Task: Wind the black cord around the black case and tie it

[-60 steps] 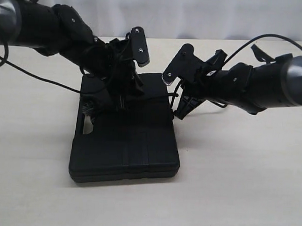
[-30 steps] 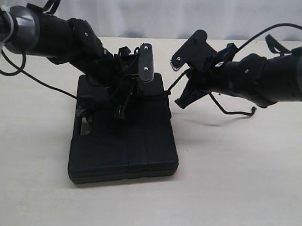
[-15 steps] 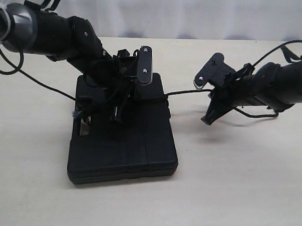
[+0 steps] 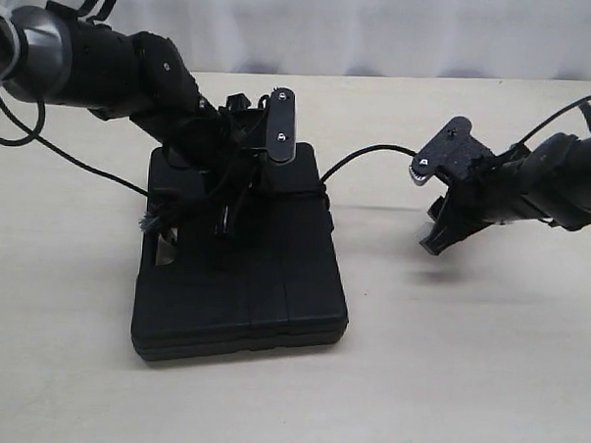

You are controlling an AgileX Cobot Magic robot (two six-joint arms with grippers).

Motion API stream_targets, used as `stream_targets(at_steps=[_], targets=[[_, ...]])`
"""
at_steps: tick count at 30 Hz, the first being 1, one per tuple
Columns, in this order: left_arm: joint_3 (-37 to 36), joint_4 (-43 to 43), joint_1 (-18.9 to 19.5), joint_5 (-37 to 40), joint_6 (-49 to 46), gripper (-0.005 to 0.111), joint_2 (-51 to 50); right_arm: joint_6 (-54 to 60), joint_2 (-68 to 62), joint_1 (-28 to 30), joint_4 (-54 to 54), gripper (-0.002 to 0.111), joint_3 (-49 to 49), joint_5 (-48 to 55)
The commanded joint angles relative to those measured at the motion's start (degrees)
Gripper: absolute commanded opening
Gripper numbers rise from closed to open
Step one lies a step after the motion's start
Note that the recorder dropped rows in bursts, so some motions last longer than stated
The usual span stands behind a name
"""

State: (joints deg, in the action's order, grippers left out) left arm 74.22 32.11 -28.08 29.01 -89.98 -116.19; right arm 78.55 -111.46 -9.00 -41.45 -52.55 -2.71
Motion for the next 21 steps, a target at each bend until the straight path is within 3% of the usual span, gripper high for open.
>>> stream_targets(at_steps=[1, 4, 5, 7, 9, 12, 14, 16, 19, 21], targets=[[-0.9, -1.1, 0.3, 0.6, 0.4, 0.003, -0.5, 0.7, 1.6, 0.3, -0.1, 0.054, 0.9, 2.0], [-0.9, -0.5, 0.3, 1.4, 0.4, 0.017, 1.3, 0.2, 5.1, 0.2, -0.1, 0.054, 0.9, 5.5], [-0.9, 0.8, 0.3, 2.1, 0.4, 0.031, 2.8, -1.6, 7.9, 0.2, -0.1, 0.054, 0.9, 7.8], [-0.9, 3.7, 0.3, 3.1, 0.4, 0.047, 5.4, -5.2, 13.0, 0.2, -0.1, 0.054, 0.9, 11.1], [-0.9, 4.2, 0.3, 3.6, 3.7, 0.053, 8.8, -9.3, 17.6, 0.2, -0.1, 0.054, 0.9, 15.3], [-0.9, 3.8, 0.3, 1.7, 15.8, 0.05, 14.3, -14.4, 23.8, 0.2, -0.1, 0.044, 1.0, 20.7], [-0.9, 1.9, 0.3, 2.3, 27.8, 0.025, 18.6, -17.8, 29.4, 0.2, -0.1, 0.019, 4.2, 22.4], [-0.9, 0.5, 0.3, 4.1, 32.0, 0.001, 20.8, -20.3, 33.5, 0.2, -0.4, 0.004, 7.7, 20.2], [-0.9, 0.5, 0.3, 4.4, 36.6, 0.0, 23.1, -21.2, 39.3, 0.2, -6.3, 0.004, 12.1, 15.4], [-3.4, 0.6, 0.3, 0.5, 39.1, 0.0, 26.1, -21.2, 44.4, 0.2, -8.9, 0.004, 13.9, 14.7]])
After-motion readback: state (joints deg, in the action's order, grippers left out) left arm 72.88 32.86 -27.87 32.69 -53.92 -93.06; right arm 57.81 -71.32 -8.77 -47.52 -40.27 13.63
